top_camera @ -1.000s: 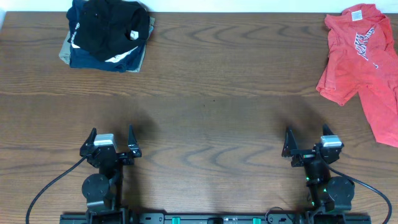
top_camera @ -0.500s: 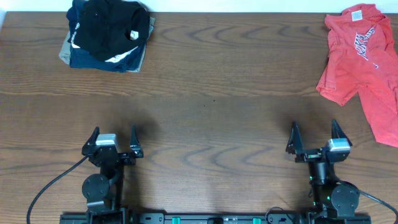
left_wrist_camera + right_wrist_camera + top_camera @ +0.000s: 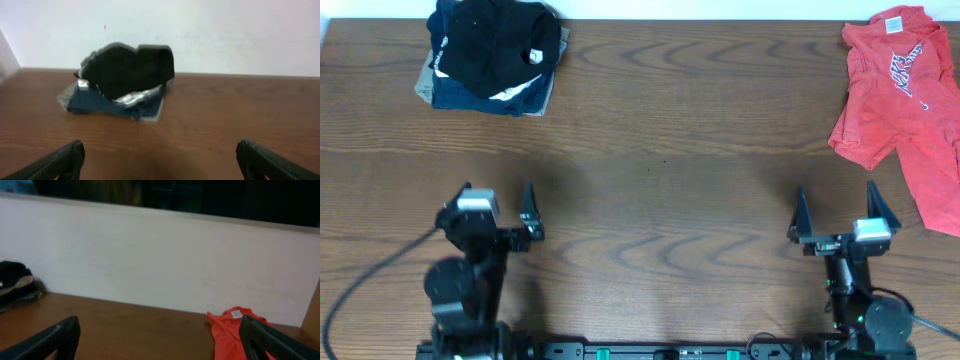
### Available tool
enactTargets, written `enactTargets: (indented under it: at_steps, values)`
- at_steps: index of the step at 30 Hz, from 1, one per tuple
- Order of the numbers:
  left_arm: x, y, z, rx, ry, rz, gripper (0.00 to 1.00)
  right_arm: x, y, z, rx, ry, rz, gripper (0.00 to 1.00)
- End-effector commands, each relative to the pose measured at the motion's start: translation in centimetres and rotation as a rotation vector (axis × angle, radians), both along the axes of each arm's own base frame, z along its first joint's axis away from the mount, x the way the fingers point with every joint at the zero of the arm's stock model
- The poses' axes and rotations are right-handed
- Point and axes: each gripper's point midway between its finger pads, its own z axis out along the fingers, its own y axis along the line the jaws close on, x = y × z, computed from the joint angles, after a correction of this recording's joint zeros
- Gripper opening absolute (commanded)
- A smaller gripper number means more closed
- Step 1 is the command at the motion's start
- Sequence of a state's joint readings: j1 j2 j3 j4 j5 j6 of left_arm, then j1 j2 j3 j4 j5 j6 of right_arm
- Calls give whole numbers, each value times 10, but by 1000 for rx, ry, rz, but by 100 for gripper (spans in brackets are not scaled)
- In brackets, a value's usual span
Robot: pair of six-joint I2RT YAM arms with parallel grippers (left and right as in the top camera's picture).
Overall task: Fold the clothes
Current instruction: 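Reach the right gripper to the orange shirt and grasp its edge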
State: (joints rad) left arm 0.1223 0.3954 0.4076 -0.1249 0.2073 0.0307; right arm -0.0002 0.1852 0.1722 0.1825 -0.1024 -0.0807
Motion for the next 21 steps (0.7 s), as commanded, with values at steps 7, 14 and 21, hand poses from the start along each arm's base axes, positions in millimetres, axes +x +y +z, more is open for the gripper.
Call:
enactTargets:
  at_steps: [7,14,21]
  values:
    - [44,2,48,-47,333,-16,98,56,23,31,-126,279,127,99]
    - [56,-2,26,-109,669,-43,98,118,37,3,-96,605,227,99]
    - [68,-6,-20,-153,843,-69,98,153,58,-43,-18,763,357,99]
